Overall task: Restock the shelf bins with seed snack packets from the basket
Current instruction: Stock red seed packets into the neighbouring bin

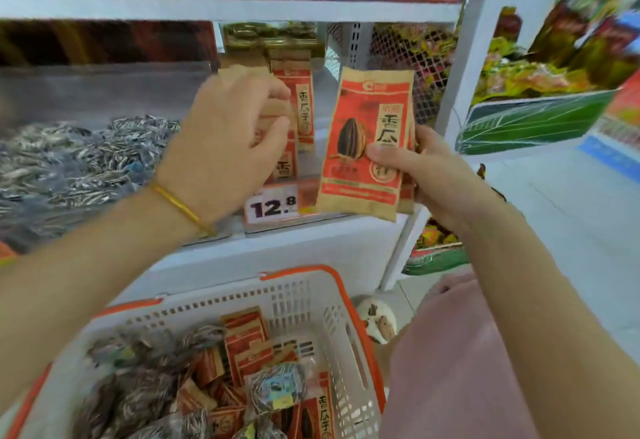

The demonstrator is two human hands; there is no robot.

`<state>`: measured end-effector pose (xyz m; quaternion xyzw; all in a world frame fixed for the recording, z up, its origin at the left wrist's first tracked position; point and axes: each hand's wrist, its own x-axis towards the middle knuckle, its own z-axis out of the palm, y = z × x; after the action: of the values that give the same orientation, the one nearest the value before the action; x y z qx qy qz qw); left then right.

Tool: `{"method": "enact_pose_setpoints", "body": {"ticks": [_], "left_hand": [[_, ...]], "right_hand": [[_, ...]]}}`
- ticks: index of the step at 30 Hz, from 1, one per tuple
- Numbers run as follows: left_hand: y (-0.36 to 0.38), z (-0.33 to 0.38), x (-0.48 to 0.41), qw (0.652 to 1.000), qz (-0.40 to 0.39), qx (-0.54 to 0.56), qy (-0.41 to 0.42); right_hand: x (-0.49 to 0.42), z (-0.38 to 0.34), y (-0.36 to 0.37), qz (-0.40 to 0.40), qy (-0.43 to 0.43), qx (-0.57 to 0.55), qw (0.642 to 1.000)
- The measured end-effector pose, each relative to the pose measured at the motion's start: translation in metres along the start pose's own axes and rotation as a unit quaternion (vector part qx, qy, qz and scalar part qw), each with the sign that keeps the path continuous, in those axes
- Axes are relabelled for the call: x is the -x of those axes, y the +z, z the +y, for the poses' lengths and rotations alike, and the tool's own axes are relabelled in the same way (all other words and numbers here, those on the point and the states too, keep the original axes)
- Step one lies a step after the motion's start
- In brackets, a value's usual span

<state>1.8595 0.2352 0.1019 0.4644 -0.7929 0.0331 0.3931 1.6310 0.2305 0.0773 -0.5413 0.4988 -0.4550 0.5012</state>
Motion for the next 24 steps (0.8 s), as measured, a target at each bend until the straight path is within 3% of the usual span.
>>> {"method": "enact_pose_setpoints", "body": {"ticks": [2, 4, 8, 11, 13, 16, 18, 24], "left_hand": [[0.002, -0.014, -0.02, 0.992, -0.04, -0.113, 0.035], [0.006, -0.025, -0.034, 0.982, -0.102, -0.157, 0.027], [0.016, -0.037, -0.049, 0.965, -0.191, -0.178, -0.016], [0.021, -0.043, -0.049, 0.965, -0.208, -0.158, -0.019], [0.021, -0.045, -0.047, 0.968, -0.199, -0.15, -0.011], [0.02, -0.046, -0.046, 0.972, -0.192, -0.137, -0.015], [0.021, -0.047, -0.046, 0.973, -0.187, -0.133, -0.016], [0.022, -0.047, -0.045, 0.97, -0.197, -0.14, -0.021]], "right_hand": [[-0.033, -0.018, -0.003, -0.015, 0.019, 0.054, 0.998], [-0.07, -0.024, -0.002, -0.032, 0.047, 0.088, 0.994], [-0.14, -0.016, 0.012, -0.048, 0.048, 0.134, 0.989], [-0.177, 0.009, 0.032, -0.055, 0.003, 0.116, 0.992], [-0.198, 0.032, 0.044, -0.048, -0.017, 0.202, 0.978], [-0.21, 0.04, 0.049, -0.022, 0.003, 0.372, 0.928], [-0.213, 0.04, 0.051, -0.037, 0.05, 0.344, 0.937], [-0.229, 0.044, 0.066, 0.012, 0.054, 0.151, 0.987]]}}
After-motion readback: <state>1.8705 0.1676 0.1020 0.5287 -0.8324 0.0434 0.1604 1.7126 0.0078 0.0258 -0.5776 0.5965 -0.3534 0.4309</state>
